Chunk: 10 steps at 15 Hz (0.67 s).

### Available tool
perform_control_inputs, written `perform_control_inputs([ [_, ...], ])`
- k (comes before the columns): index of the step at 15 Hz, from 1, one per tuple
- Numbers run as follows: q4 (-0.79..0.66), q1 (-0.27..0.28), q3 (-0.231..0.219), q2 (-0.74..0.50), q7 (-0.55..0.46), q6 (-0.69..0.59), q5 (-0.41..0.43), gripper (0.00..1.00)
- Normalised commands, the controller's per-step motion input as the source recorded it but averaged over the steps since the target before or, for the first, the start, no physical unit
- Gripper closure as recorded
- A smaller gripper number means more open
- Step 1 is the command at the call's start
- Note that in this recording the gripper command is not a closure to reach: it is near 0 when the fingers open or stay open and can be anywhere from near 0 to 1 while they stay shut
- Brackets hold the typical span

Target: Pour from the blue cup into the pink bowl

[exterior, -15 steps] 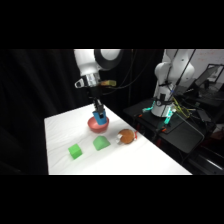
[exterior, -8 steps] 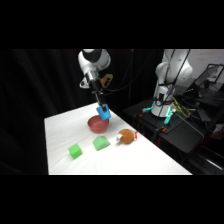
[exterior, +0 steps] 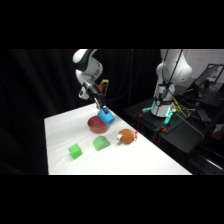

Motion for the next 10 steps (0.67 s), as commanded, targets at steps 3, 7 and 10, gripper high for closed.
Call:
perform_control_inputs([
  [3, 0.40, -0.185, -0.103, 0.26, -0.23, -0.51, 0.073, 0.18],
  [7, 0.41, -0.201, -0.097, 0.20, -0.15, -0.47, 0.079, 0.18],
  [10, 0.29, -0.047, -0.022, 0.14, -0.06, -0.29, 0.118, 0.18],
])
